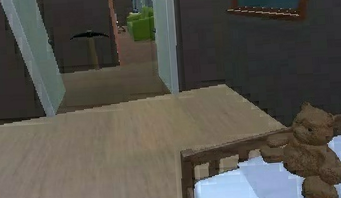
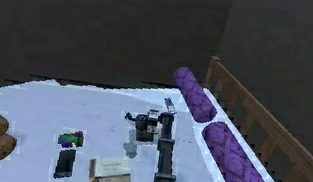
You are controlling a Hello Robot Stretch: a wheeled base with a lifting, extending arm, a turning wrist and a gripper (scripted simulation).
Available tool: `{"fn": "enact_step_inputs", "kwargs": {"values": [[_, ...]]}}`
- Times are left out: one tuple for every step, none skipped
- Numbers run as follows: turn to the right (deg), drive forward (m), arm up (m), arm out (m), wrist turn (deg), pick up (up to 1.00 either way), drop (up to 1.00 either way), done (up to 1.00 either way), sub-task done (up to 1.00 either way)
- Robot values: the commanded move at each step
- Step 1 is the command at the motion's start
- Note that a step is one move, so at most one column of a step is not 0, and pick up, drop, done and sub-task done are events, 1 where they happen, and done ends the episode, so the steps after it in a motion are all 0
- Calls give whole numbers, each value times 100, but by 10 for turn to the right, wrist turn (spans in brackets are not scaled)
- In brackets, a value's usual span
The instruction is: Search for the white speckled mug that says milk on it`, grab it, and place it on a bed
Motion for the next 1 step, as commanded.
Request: {"fn": "enact_step_inputs", "kwargs": {"values": [[0,0,0,0,0,0,0,100,0]]}}
